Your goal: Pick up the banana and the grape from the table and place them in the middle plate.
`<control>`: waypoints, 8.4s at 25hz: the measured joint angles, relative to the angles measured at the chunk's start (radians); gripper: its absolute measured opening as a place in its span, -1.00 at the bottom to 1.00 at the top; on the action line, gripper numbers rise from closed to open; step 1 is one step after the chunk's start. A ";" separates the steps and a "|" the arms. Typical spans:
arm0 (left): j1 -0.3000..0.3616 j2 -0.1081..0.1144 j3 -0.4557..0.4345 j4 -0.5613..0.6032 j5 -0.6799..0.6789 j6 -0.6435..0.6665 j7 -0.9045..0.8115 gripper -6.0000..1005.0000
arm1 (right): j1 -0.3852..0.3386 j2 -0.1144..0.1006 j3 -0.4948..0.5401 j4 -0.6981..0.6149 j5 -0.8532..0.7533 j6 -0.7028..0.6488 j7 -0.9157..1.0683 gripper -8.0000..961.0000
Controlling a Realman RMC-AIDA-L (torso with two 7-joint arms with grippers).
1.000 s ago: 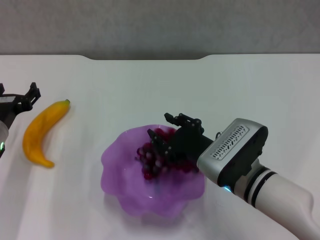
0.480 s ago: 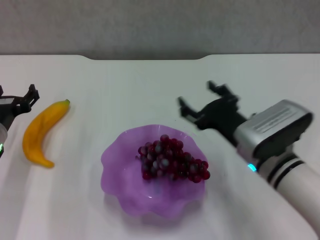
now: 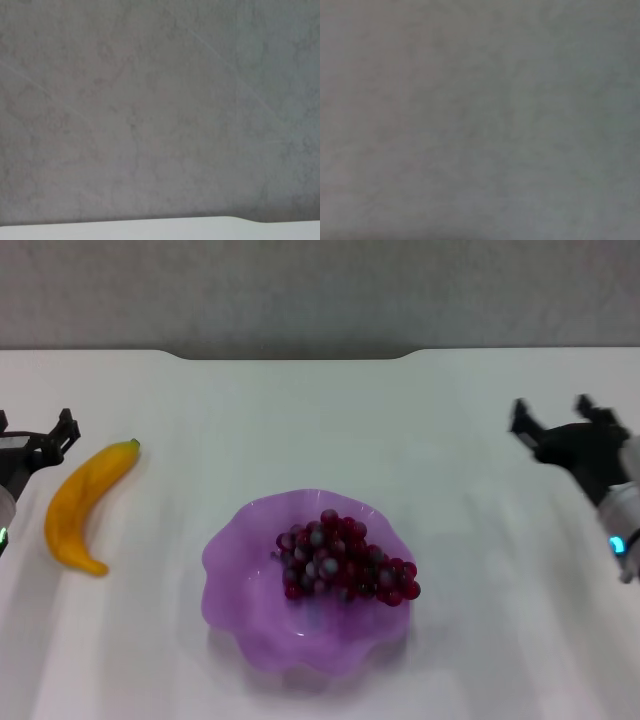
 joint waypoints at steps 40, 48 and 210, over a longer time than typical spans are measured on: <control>-0.067 0.015 -0.001 0.156 0.054 -0.585 0.256 0.65 | -0.018 0.000 0.048 0.067 -0.011 -0.079 -0.006 0.84; -0.060 0.023 -0.006 0.146 0.053 -0.576 0.258 0.65 | -0.017 0.000 0.046 0.062 -0.013 -0.080 -0.006 0.84; 0.022 0.035 0.187 0.080 -0.157 0.018 -0.036 0.78 | 0.002 0.000 0.043 0.073 -0.006 -0.074 -0.006 0.84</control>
